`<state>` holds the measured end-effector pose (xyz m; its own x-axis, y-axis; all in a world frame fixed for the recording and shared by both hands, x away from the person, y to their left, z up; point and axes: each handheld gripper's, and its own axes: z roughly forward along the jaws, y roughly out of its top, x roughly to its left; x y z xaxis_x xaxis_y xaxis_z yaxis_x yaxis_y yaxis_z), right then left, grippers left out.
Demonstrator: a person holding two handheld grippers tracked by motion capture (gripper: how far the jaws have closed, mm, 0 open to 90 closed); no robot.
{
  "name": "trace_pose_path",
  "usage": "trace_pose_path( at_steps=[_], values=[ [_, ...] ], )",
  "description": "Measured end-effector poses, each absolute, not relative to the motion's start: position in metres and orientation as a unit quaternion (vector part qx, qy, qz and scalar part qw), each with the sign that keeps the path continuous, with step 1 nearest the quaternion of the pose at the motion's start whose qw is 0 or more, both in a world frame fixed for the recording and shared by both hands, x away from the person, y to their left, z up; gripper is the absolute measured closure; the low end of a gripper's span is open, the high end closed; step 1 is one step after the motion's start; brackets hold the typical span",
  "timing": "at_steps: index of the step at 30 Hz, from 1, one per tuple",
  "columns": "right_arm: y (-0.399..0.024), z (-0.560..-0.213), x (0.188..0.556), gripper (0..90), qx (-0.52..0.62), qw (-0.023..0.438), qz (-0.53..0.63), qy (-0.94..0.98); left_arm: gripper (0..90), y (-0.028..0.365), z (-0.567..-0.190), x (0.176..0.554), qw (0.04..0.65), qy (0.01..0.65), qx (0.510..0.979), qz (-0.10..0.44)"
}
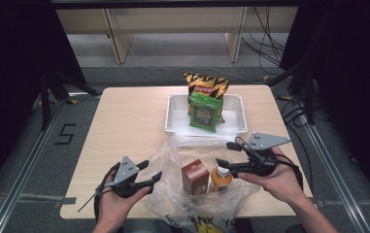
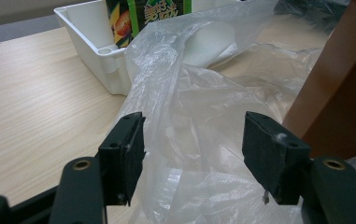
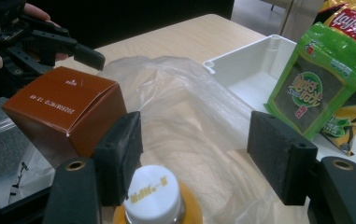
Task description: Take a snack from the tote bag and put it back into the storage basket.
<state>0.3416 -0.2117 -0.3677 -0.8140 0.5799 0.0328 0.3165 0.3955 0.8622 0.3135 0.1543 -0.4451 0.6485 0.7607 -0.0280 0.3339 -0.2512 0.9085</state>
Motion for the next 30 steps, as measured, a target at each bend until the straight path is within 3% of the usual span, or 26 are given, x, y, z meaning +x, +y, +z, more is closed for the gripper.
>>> trace_pose_path(
  at_steps=[7, 9, 17, 30],
  values=[
    [-0.208, -0.373, 0.341, 35.3, 0.253, 0.155, 0.482, 0.824, 38.5, 0.154, -0.445, 0.314, 0.495, 0.36, 0.761, 0.215],
    [-0.208, -0.372, 0.339, 35.4, 0.26, 0.135, 0.474, 0.83, 38.5, 0.155, -0.445, 0.314, 0.496, 0.36, 0.76, 0.216],
    [-0.207, -0.377, 0.335, 35.4, 0.255, 0.15, 0.475, 0.829, 38.5, 0.155, -0.445, 0.314, 0.495, 0.359, 0.762, 0.217],
    [-0.204, -0.39, 0.331, 34.6, 0.264, 0.129, 0.464, 0.836, 38.4, 0.156, -0.444, 0.314, 0.496, 0.357, 0.761, 0.218]
  ],
)
